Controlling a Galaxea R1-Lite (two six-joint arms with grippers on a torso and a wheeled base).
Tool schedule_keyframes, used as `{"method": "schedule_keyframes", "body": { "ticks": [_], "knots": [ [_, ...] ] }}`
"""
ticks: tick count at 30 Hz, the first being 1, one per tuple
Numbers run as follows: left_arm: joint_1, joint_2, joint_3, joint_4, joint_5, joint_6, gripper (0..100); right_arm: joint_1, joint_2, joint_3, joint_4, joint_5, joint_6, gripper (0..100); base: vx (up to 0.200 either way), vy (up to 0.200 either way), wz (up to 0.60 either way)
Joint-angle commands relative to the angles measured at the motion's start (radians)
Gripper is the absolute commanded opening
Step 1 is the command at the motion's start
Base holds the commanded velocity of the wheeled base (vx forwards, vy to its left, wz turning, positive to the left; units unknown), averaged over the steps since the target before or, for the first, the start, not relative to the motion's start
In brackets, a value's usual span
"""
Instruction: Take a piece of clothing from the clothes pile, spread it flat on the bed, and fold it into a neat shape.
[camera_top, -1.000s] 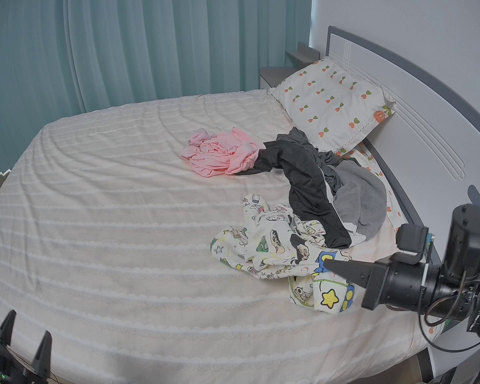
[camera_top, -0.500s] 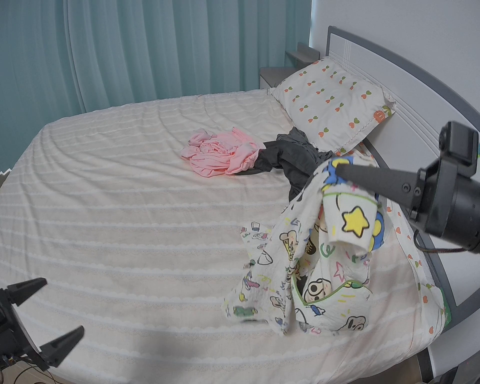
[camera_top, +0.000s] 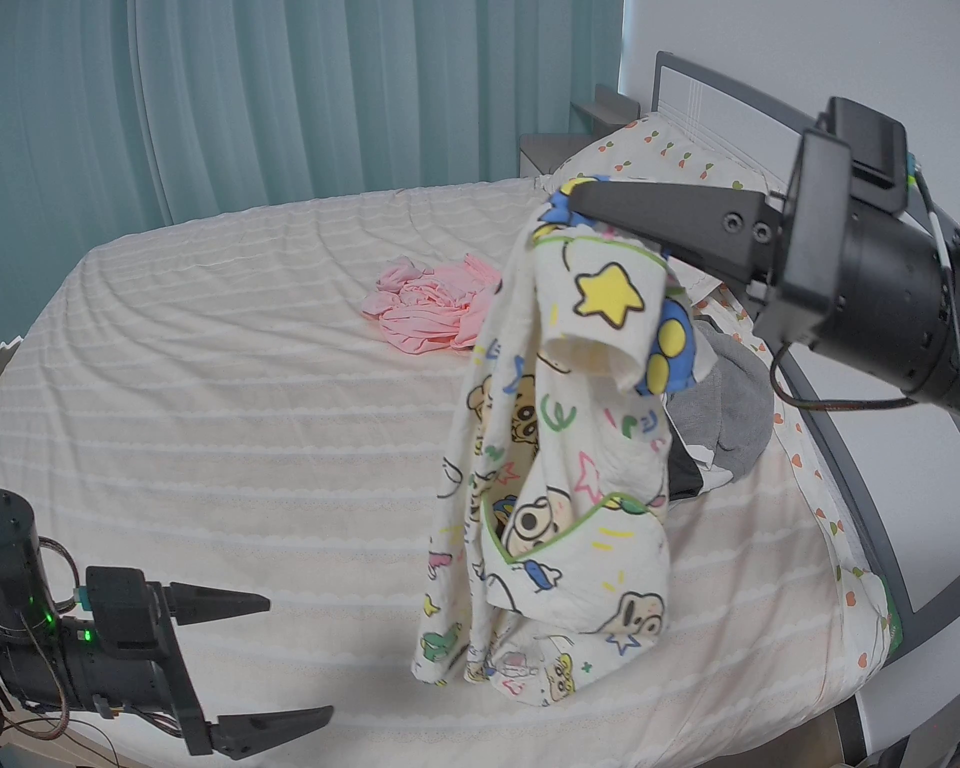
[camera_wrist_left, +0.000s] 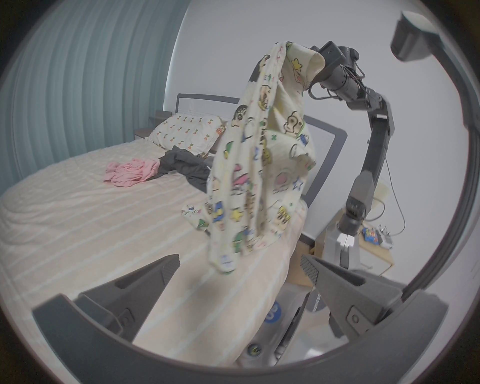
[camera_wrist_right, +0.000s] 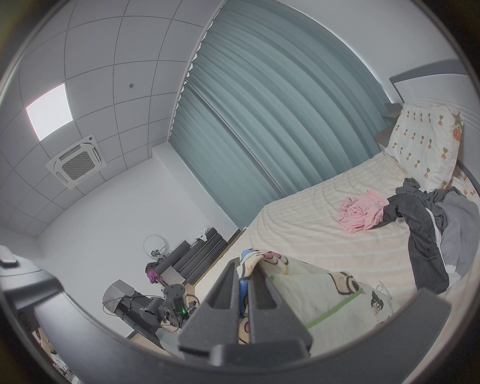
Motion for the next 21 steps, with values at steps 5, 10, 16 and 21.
{"method": "schedule_keyframes", "body": {
  "ticks": [5,10,16,21],
  "knots": [
    [-0.231,0.268,-0.006,-0.254,0.151,-0.209,100,0.009,0.126,-0.121,0.005,-0.036,0.003,0,0.000,0.000,0.00],
    [-0.268,0.395,-0.008,-0.380,0.317,-0.258,100,0.031,0.072,-0.091,0.008,-0.035,0.009,0,0.000,0.000,0.00],
    [-0.292,0.495,-0.003,-0.418,0.447,-0.281,100,0.028,0.009,-0.038,0.028,-0.035,0.007,0,0.000,0.000,0.00],
    [-0.288,0.510,-0.017,-0.453,0.505,-0.286,100,0.026,-0.029,-0.004,0.044,-0.029,0.006,0,0.000,0.000,0.00]
  ]
}}
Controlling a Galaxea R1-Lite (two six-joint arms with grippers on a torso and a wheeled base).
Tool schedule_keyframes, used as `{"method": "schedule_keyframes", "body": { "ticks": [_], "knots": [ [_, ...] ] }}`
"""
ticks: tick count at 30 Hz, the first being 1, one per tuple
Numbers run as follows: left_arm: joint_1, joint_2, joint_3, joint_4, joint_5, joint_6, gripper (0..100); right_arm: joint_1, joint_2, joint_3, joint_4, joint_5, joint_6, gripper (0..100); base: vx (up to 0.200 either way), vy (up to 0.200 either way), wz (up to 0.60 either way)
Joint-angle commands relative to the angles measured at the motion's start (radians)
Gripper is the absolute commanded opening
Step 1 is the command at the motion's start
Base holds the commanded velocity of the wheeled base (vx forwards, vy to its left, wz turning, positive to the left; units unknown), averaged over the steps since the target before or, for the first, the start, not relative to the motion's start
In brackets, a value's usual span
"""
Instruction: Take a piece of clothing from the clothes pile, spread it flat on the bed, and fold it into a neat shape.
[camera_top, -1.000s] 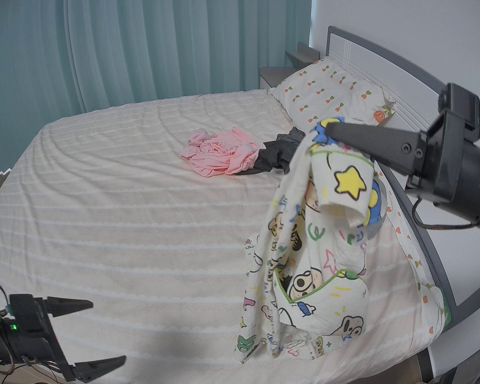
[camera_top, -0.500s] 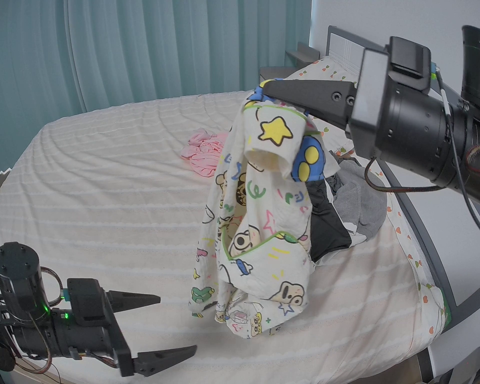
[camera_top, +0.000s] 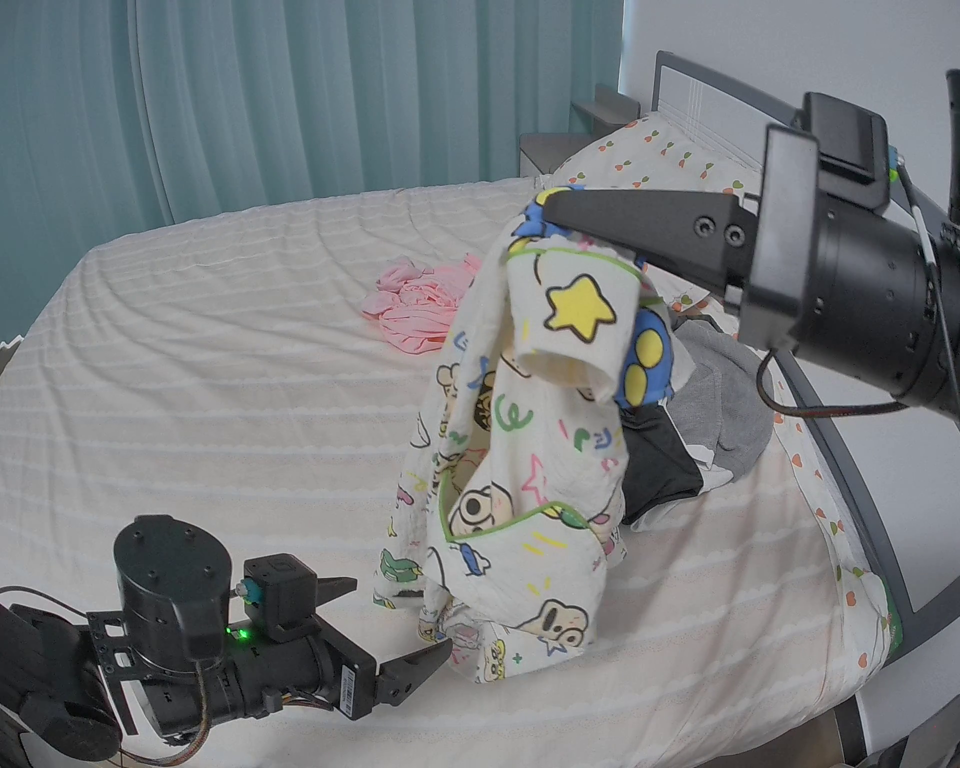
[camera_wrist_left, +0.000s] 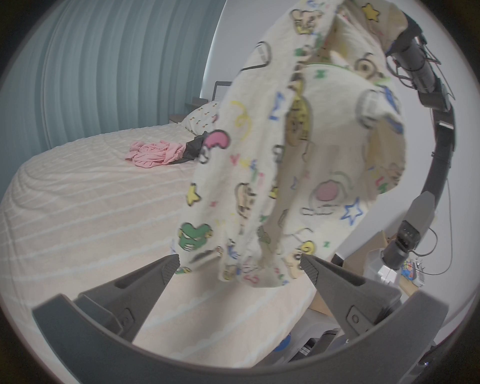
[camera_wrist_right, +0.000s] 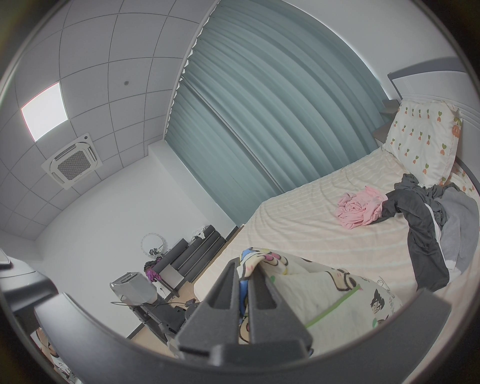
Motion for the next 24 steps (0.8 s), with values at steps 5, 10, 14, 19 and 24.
{"method": "schedule_keyframes", "body": {
  "ticks": [5,10,14,19,24],
  "knots": [
    [-0.009,0.069,-0.025,-0.020,0.062,-0.051,100,-0.001,-0.057,0.034,0.001,0.004,0.000,0,0.000,0.000,0.00],
    [-0.040,0.079,-0.041,-0.045,0.063,-0.140,100,-0.001,-0.056,0.033,0.001,0.005,0.000,0,0.000,0.000,0.00],
    [-0.083,0.072,-0.033,-0.065,0.055,-0.171,100,-0.001,-0.048,0.030,-0.001,0.004,0.000,0,0.000,0.000,0.00],
    [-0.149,0.067,-0.016,-0.068,0.052,-0.205,100,-0.010,-0.034,0.025,-0.004,0.004,0.000,0,0.000,0.000,0.00],
    [-0.152,0.064,-0.019,-0.111,0.052,-0.205,100,-0.012,-0.029,0.024,-0.004,0.004,0.000,0,0.000,0.000,0.00]
  ]
}}
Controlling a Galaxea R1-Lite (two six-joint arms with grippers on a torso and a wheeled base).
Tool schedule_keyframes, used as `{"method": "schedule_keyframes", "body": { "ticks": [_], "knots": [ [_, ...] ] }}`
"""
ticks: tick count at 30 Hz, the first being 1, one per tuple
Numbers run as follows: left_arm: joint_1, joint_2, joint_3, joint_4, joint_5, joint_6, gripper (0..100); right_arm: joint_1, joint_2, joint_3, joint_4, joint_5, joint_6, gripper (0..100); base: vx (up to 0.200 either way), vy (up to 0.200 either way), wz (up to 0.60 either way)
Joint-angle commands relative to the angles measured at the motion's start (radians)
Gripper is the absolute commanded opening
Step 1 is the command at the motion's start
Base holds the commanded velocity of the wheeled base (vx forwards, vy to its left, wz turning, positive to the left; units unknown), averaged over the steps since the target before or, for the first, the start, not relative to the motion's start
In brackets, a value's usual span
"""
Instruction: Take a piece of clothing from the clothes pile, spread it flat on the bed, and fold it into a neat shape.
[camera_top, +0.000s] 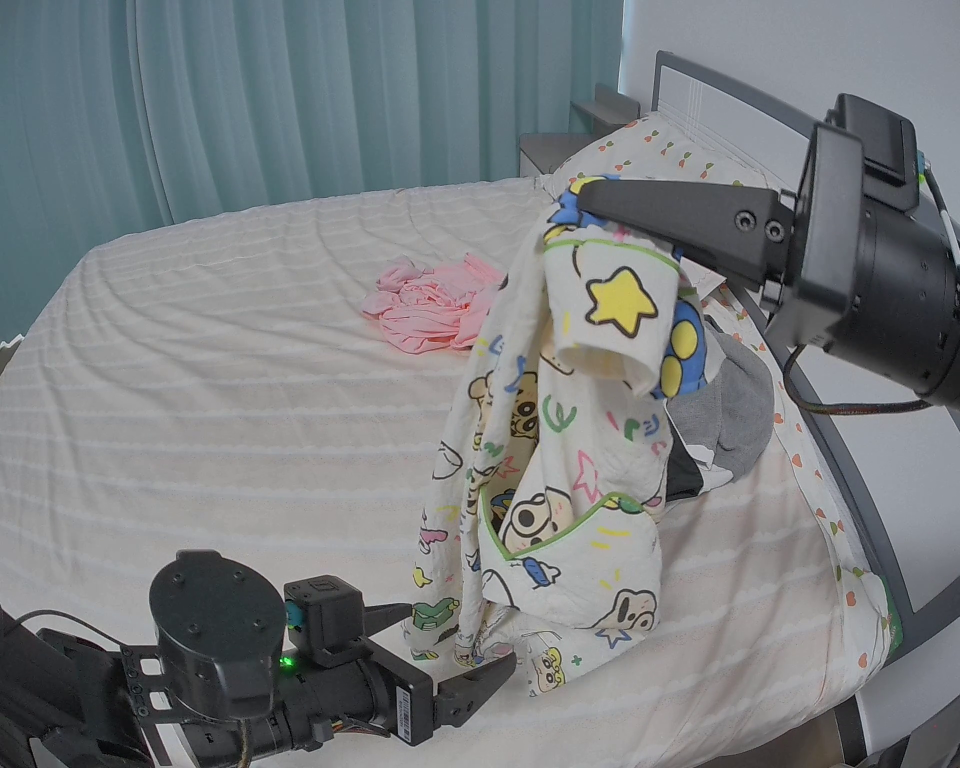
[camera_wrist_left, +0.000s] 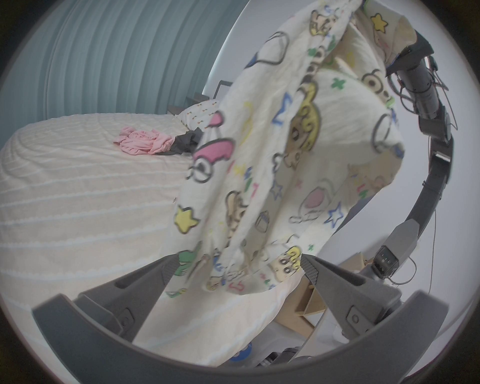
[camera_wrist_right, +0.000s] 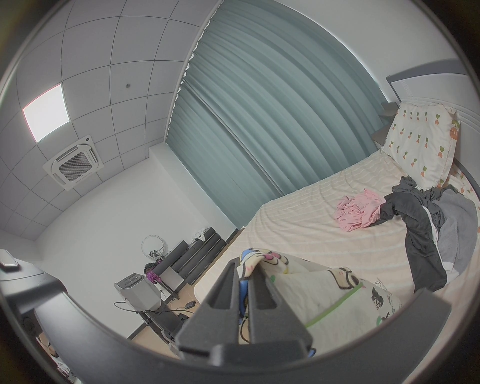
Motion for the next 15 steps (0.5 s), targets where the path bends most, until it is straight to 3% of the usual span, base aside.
{"method": "schedule_keyframes", "body": {
  "ticks": [1,15],
  "knots": [
    [-0.008,-0.005,0.001,-0.030,0.001,-0.002,100,-0.001,0.009,-0.001,-0.002,0.001,0.000,0,0.000,0.000,0.00],
    [0.003,0.070,-0.047,-0.062,0.004,-0.111,100,0.000,0.006,-0.001,-0.002,0.001,0.000,0,0.000,0.000,0.00]
  ]
}}
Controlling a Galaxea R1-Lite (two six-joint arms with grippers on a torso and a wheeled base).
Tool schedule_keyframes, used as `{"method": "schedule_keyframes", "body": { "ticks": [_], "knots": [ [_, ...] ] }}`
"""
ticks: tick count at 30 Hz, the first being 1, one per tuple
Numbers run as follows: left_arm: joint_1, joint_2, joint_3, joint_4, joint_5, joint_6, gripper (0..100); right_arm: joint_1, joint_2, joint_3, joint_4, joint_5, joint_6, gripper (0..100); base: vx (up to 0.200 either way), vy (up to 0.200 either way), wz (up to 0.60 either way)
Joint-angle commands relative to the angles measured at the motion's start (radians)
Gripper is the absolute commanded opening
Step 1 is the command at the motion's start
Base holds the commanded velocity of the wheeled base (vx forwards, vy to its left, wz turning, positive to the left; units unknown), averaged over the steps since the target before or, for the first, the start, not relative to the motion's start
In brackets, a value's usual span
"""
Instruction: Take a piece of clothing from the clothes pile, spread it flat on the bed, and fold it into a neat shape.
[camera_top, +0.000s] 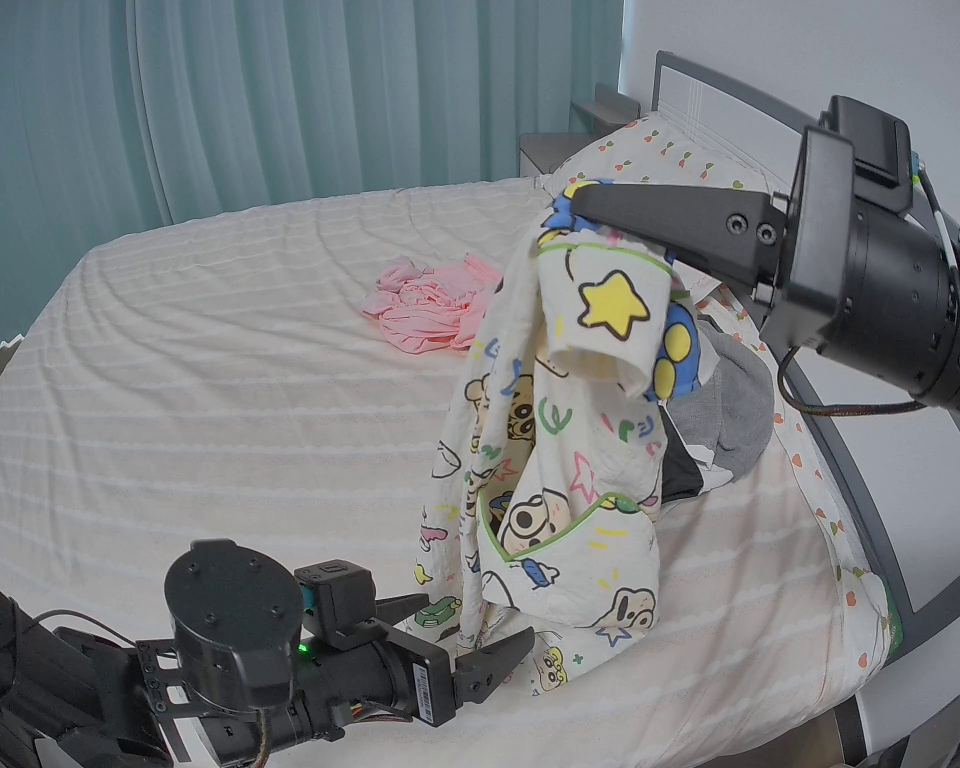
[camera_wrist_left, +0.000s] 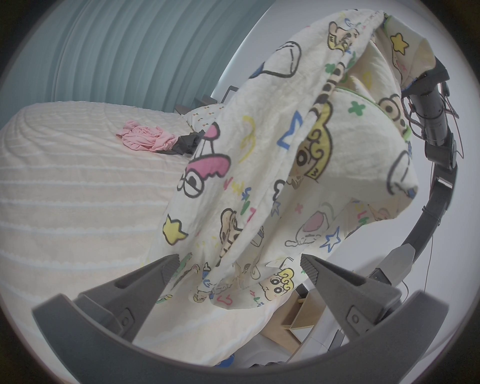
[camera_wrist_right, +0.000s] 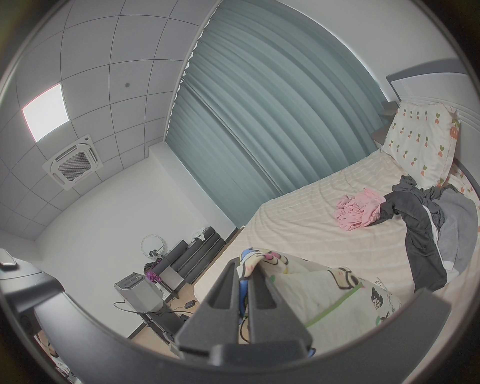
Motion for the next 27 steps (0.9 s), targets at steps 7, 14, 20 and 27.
{"method": "schedule_keyframes", "body": {
  "ticks": [7,14,20,27],
  "knots": [
    [0.010,0.104,-0.023,-0.082,0.009,-0.019,100,0.000,-0.008,-0.001,0.000,-0.001,0.000,0,0.000,0.000,0.00],
    [0.038,0.140,-0.011,-0.175,0.026,-0.016,100,-0.012,-0.020,0.011,0.000,-0.004,0.001,0,0.000,0.000,0.00],
    [0.095,0.140,-0.012,-0.177,0.037,-0.016,100,-0.023,-0.031,0.011,0.005,-0.004,0.001,0,0.000,0.000,0.00],
    [0.124,0.134,-0.011,-0.178,0.034,-0.016,100,-0.029,-0.031,0.011,0.006,-0.004,0.001,0,0.000,0.000,0.00]
  ]
}}
